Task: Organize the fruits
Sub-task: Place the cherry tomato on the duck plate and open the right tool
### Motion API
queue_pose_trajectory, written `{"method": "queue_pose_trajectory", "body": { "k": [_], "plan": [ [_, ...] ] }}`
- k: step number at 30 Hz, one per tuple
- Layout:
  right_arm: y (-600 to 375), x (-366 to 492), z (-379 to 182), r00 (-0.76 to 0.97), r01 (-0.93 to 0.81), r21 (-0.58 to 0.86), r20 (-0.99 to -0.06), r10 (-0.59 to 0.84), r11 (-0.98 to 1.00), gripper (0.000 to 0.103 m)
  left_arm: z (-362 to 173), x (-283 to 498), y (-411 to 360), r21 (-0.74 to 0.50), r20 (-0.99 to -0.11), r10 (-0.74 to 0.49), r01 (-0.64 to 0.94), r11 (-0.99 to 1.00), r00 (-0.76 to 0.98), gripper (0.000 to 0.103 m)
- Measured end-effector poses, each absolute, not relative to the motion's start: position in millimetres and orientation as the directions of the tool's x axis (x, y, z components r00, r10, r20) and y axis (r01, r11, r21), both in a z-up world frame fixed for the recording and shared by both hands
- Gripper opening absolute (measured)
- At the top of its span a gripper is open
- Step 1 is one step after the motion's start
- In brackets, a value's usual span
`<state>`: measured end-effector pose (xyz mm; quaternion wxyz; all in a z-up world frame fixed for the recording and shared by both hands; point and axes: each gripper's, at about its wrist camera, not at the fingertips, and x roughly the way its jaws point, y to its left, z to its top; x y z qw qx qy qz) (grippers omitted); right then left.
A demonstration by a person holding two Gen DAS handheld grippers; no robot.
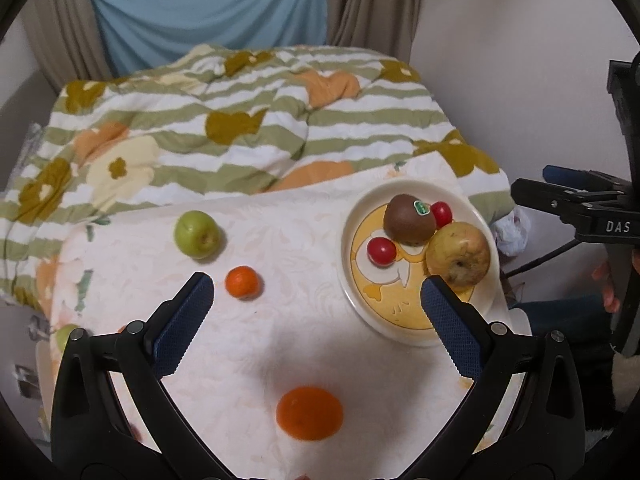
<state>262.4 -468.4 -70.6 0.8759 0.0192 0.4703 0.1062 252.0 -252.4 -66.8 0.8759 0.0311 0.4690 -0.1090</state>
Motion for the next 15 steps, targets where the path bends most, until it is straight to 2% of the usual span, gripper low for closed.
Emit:
{"method": "queue_pose_trajectory", "body": {
  "k": [7, 15],
  "plan": [
    [-451.5, 235.8, -35.1, 0.579, -0.211, 0.115, -0.785, 0.219, 0.971, 0.103, -31.8, 215.6, -223.2, -0.032, -0.795, -0.11, 0.14, 0.99, 0.596, 0.103],
    [-415.3, 200.3, -17.3, 0.598, -0.248, 0.083, -0.771, 0.22, 0.965, 0.103, -20.8, 170.1, -169.2, -0.024, -0.779, -0.055, 0.057, 0.998, 0.624, 0.103]
  ]
}}
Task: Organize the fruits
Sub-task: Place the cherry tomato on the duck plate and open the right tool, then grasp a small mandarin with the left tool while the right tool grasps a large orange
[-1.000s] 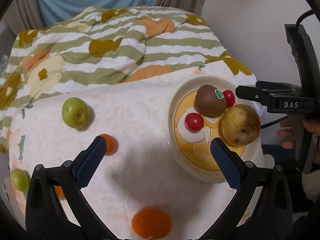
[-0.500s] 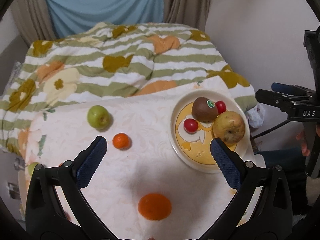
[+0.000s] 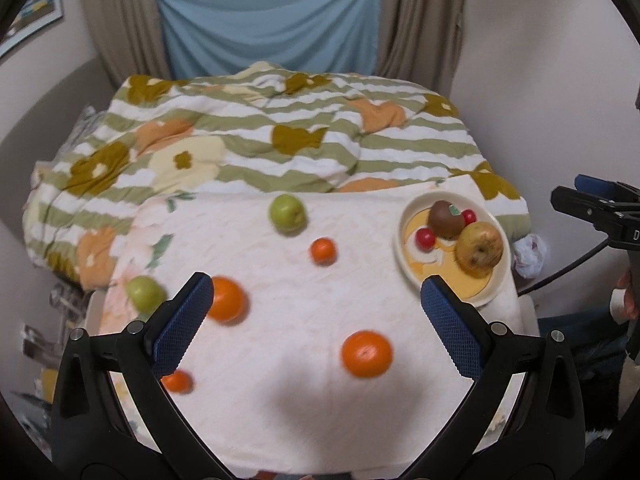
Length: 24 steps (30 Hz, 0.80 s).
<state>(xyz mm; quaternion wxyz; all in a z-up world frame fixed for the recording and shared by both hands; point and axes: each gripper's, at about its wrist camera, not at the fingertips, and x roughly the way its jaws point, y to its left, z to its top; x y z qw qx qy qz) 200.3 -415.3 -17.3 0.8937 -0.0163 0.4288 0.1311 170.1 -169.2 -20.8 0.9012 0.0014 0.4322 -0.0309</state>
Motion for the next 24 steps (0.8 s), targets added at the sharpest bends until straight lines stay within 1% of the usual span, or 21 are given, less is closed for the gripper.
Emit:
{"method": "queue_pose_trajectory", "body": {
  "k": [11, 20, 24],
  "plan": [
    [-338.8, 154.8, -35.8, 0.559, -0.21, 0.131, -0.797, 0.229, 0.969, 0.103, -33.2, 113.7, -69.1, -0.027, -0.803, -0.032, 0.016, 0.999, 0.595, 0.103],
    [-277.5, 127.3, -62.0, 0.545, -0.158, 0.111, -0.819, 0.18, 0.981, 0.103, -63.6, 94.5, -10.4, -0.037, -0.826, -0.053, 0.041, 0.998, 0.562, 0.103],
    [-259.2, 120.8, -77.2, 0.545, -0.132, 0.097, -0.824, 0.153, 0.987, 0.103, -85.3, 94.8, 7.1, -0.038, -0.838, -0.07, 0.07, 0.997, 0.541, 0.103]
  ]
}}
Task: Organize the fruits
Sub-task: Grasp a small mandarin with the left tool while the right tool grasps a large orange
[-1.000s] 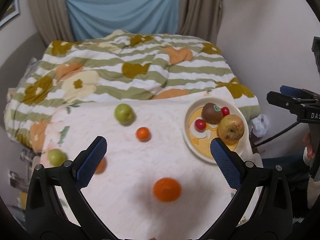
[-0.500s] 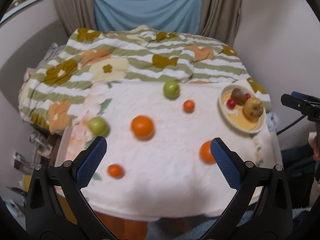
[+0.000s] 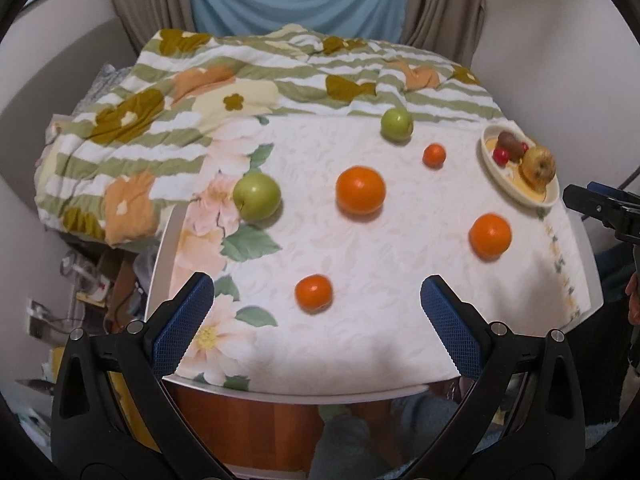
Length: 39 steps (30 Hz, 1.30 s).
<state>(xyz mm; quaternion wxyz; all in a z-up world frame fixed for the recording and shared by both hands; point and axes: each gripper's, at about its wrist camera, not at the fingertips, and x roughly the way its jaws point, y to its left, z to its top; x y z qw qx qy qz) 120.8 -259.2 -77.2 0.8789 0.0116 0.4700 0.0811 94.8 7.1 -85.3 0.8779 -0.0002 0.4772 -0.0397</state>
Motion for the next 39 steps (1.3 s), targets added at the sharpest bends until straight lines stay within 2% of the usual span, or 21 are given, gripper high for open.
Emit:
{"method": "queue_pose_trajectory", "body": {
  "k": [4, 13, 18, 31, 33, 38, 39],
  "plan": [
    [-245.1, 113.3, -97.0, 0.552, -0.093, 0.052, -0.829, 0.095, 0.994, 0.103, -107.4, 97.4, 15.5, -0.054, -0.847, -0.099, 0.101, 0.993, 0.522, 0.103],
    [-235.6, 115.3, -144.8, 0.517, -0.051, 0.055, -0.853, 0.073, 0.997, 0.103, -154.8, 105.1, 12.8, -0.05, -0.858, -0.122, 0.154, 0.987, 0.5, 0.103],
    [-230.9, 116.3, -161.8, 0.538, -0.024, 0.005, -0.843, 0.017, 1.0, 0.103, -176.5, 110.9, 6.7, -0.044, -0.854, -0.134, 0.187, 0.981, 0.502, 0.085],
    [-231.0, 124.7, -182.3, 0.54, -0.001, -0.011, -0.842, -0.008, 1.0, 0.102, -198.1, 122.9, -2.7, -0.036, -0.862, -0.144, 0.223, 0.974, 0.486, 0.055],
    [-229.3, 125.8, -183.3, 0.54, -0.009, -0.01, -0.842, -0.004, 1.0, 0.101, -199.4, 124.6, -0.1, -0.023, -0.866, -0.126, 0.213, 0.977, 0.483, 0.046],
    [-223.9, 131.2, -189.1, 0.532, -0.024, -0.019, -0.847, -0.003, 1.0, 0.092, -200.8, 125.3, 4.2, -0.03, -0.869, -0.134, 0.221, 0.975, 0.476, 0.044],
    [-223.7, 132.1, -190.2, 0.531, -0.025, -0.019, -0.847, -0.003, 1.0, 0.088, -200.8, 124.4, 3.5, -0.023, -0.869, -0.13, 0.224, 0.974, 0.477, 0.044]
  ]
}}
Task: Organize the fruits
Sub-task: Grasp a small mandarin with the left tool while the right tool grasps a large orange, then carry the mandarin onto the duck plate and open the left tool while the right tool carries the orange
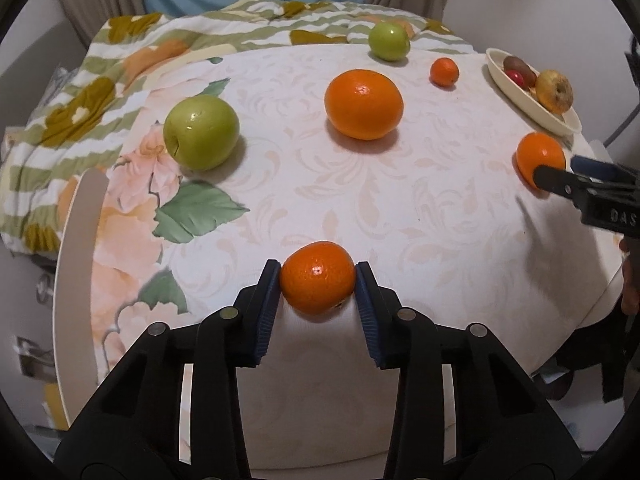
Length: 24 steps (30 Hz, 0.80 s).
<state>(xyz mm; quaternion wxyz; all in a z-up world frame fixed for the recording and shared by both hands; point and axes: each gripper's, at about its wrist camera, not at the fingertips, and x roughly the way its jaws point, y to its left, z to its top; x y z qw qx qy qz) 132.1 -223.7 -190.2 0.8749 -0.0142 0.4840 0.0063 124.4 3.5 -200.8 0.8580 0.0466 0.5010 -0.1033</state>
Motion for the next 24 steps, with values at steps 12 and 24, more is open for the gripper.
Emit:
{"method": "queue_pose_trajectory", "body": {
  "k": [12, 24],
  "plan": [
    [-225.6, 143.8, -200.8, 0.512, -0.009, 0.018, -0.859, 0.02, 1.0, 0.075, -200.2, 121.8, 6.6, -0.038, -0.873, -0.138, 0.216, 0.976, 0.468, 0.044],
    [-235.1, 147.1, -202.8, 0.519, 0.021, 0.03, -0.855, 0.015, 0.999, 0.056, -200.0, 115.9, 10.8, -0.062, -0.874, -0.143, 0.185, 0.981, 0.465, 0.044]
  ]
}}
